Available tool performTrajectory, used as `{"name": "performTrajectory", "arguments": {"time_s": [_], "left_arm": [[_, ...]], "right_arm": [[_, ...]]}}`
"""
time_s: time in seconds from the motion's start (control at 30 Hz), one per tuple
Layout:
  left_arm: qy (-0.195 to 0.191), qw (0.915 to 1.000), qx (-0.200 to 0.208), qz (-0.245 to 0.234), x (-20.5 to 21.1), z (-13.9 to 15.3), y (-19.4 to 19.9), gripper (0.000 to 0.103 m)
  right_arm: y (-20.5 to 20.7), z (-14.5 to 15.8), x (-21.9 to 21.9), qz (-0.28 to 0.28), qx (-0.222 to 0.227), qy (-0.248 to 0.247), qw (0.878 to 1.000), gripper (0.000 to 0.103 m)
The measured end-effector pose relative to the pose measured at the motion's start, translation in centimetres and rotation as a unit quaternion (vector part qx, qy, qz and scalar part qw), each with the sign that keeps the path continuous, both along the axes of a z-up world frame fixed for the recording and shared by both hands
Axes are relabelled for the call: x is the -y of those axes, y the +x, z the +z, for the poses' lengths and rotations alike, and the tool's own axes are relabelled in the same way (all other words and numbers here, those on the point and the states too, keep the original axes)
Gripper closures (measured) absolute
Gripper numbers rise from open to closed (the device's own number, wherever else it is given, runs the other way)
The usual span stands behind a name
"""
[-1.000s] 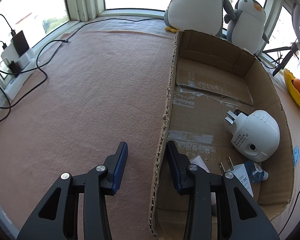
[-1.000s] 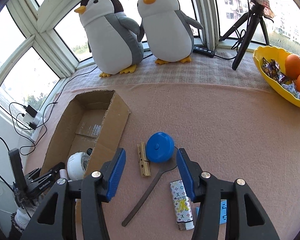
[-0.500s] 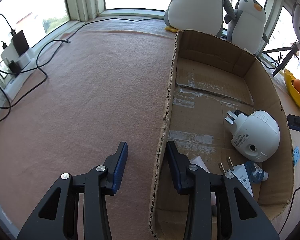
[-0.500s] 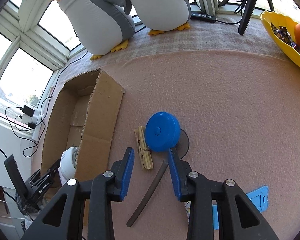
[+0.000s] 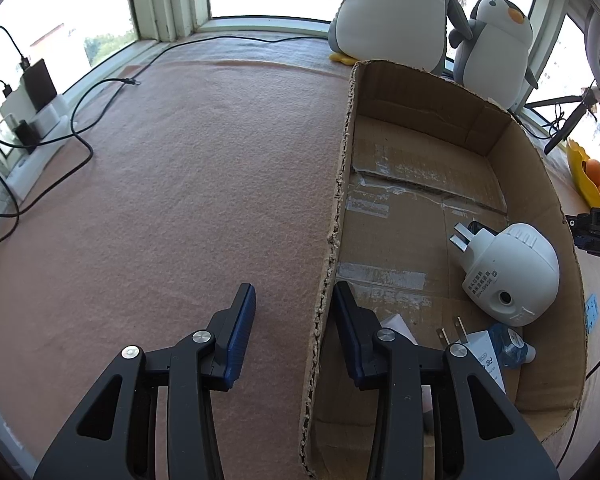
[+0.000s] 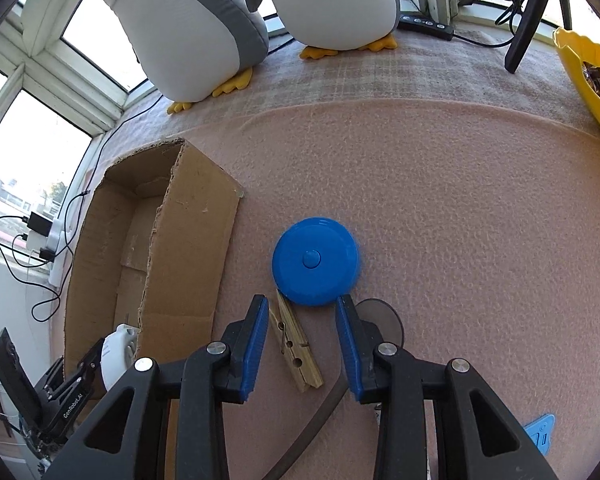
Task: Organize rigid objects
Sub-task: 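Move the right tool to the blue tape measure, then close the right gripper on the blue tape measure and lift it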
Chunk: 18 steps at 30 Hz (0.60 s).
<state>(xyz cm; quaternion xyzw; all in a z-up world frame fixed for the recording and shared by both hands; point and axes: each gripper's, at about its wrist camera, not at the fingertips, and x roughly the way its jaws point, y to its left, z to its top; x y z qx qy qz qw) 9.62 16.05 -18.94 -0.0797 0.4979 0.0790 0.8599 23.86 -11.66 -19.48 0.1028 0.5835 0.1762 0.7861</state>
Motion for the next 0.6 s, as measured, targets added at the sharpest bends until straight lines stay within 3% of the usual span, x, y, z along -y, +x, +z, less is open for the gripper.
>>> {"name": "performTrajectory", "arguments": {"time_s": [0.2, 0.3, 0.6], "left_arm": [[0.0, 1.0, 0.0, 0.0, -0.1, 0.0, 0.1, 0.065], [0.002, 1.0, 0.001, 0.0, -0.1, 0.0, 0.1, 0.065], [0.002, 1.0, 0.001, 0.0, -0.1, 0.0, 0.1, 0.065]], "right_arm": [[0.1, 1.1, -0.2, -0.006, 0.038, -0.036, 0.999, 0.07], [0.4, 1.3, -0.5, -0.007, 0.051, -0.058, 0.997, 0.057], [0.9, 0.2, -3.0, 0.021, 0.067, -0.119, 0.99, 0.057]]}}
